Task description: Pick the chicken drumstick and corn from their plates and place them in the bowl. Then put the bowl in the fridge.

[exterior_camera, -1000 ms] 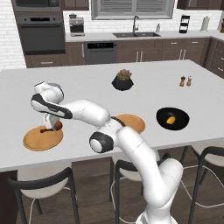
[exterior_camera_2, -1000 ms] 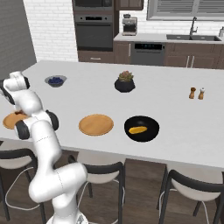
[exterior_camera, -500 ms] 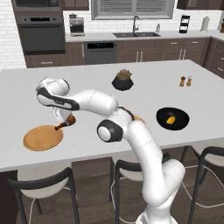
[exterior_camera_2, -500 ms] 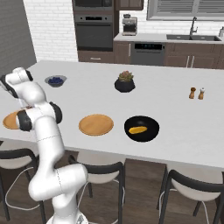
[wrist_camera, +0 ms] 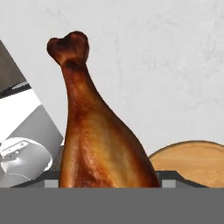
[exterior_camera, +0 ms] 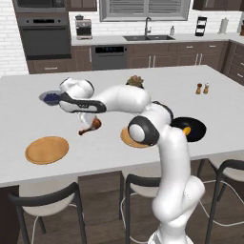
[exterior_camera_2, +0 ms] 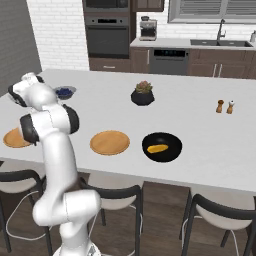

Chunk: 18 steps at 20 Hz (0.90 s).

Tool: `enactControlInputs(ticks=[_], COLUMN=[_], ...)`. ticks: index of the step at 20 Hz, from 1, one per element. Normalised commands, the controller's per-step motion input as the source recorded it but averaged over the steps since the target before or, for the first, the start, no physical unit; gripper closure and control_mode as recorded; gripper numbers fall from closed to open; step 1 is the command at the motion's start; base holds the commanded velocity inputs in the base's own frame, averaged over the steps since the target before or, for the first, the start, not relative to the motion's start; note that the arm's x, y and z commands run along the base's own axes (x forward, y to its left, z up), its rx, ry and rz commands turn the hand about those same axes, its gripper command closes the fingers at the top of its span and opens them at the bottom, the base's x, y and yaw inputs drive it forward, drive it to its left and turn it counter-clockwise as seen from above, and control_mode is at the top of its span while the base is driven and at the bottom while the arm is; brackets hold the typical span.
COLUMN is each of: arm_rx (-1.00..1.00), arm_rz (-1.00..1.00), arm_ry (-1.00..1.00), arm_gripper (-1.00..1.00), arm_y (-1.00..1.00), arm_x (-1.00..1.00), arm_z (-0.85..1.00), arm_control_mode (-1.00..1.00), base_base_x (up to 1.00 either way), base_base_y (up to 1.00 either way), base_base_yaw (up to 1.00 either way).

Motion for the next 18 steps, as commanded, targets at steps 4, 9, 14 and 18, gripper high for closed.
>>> enactControlInputs(ticks=[4,9,14,18], arm_rx=[0.15,0.18,0.19,0.19], arm_rz=[0.01,0.01,0.0,0.0], arm_ry=[-0.06,-0.01,0.0,0.0], arm_gripper=[1.0,1.0,1.0,1.0], arm_y=[-1.0,-1.0,-1.0,-1.0], arm_x=[-0.01,0.0,0.01,0.13], arm_z=[0.38,0.48,0.48,0.51], arm_control_mode=[-1.0,-1.0,-1.0,-1.0], base_base_x=[0.0,0.0,0.0,0.0], base_base_y=[0.0,0.0,0.0,0.0], base_base_yaw=[0.0,0.0,0.0,0.0])
